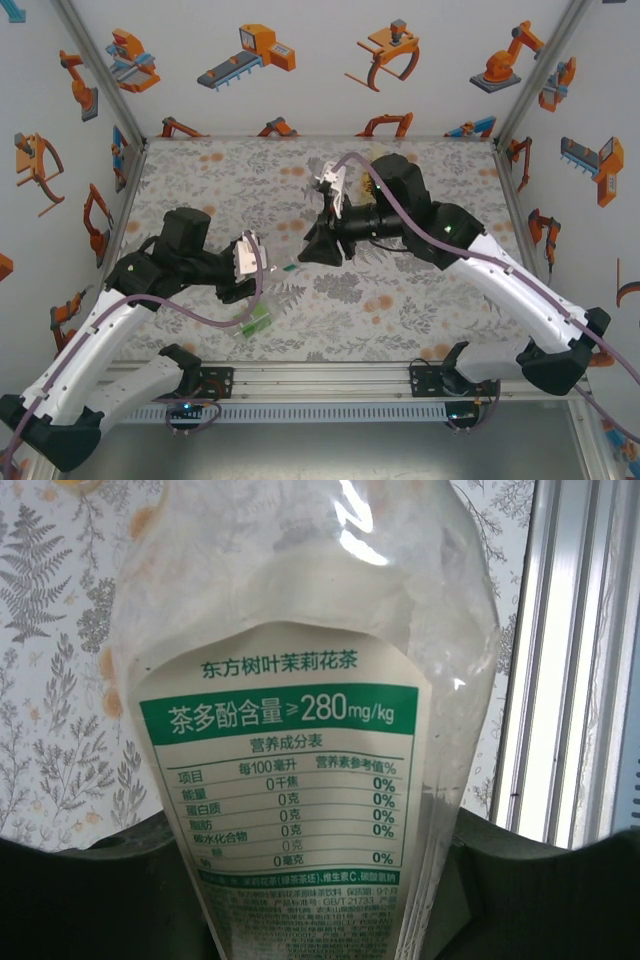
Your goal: Screw on the bottle caps
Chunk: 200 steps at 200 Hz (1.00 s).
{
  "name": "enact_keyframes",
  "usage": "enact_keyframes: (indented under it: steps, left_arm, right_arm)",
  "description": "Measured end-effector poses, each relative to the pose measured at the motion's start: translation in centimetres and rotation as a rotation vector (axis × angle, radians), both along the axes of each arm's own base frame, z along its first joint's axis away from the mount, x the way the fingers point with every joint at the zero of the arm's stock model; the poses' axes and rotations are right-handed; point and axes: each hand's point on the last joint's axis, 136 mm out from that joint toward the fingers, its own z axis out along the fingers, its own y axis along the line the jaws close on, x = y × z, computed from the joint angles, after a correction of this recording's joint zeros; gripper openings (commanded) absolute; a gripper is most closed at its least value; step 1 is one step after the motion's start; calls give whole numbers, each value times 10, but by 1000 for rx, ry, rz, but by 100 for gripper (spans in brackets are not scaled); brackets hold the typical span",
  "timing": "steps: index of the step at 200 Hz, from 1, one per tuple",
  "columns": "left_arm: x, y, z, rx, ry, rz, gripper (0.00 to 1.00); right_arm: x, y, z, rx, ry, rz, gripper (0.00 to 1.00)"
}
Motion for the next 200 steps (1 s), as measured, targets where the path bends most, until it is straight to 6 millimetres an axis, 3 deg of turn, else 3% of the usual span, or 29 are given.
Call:
enact_keyframes:
  steps: [55,96,138,168,200]
  left_arm:
    - [5,2,-4,22,0,33,0]
    - [11,7,-17,76,27,78,0]
    - [16,7,-22,95,39,97,0]
    - [17,7,-22,95,36,103,0]
    - [19,8,-22,96,34,115,0]
  right_arm:
    - [28,-14,-25,-4,566,-447,3]
    - [38,-19,-53,-27,864,-641,0]
    - [47,-24,-65,-33,985,-728,0]
    - [48,-24,-66,-39,1017,-741,20]
    - [51,-23,-66,-40,1032,-749,25]
